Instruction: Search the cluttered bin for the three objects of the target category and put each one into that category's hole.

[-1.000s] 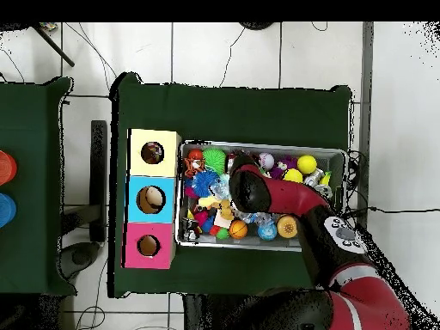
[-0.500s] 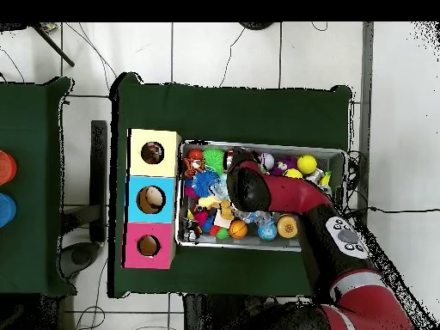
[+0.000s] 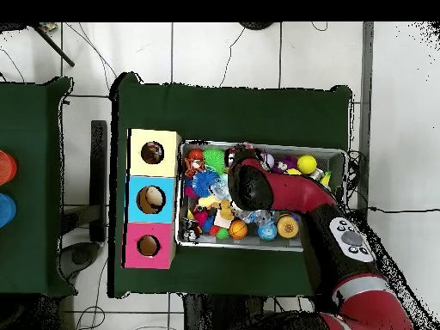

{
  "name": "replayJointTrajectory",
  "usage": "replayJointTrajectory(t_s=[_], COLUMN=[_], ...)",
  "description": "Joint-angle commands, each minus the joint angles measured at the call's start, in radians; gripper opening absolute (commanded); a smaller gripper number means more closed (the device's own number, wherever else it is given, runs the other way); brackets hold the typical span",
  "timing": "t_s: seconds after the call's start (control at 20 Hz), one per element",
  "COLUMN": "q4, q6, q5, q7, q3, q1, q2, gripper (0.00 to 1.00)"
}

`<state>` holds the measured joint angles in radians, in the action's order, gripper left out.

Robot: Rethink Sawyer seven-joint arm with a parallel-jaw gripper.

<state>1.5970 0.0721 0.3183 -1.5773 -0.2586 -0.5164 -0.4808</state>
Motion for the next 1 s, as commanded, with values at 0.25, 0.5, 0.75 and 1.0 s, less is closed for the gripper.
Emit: replayJointTrajectory(t_s=[0.25,0.5,0.75,1.0], q4=[0.017,0.052,0.139,0.143], q6=[0.090,0.142,0.281,0.316], q5=[-0.013,-0.032,-0.076,-0.089], q7=[-0.101,-0.105,-0.098,-0.102], q3=[-0.030,-0.026,-0.030,-0.019], q1=[0.004,0.010,0.009,0.018], q2=[-0.020,-0.077,-0.162,-0.166], gripper=[0.00,0.00,0.00,0.00])
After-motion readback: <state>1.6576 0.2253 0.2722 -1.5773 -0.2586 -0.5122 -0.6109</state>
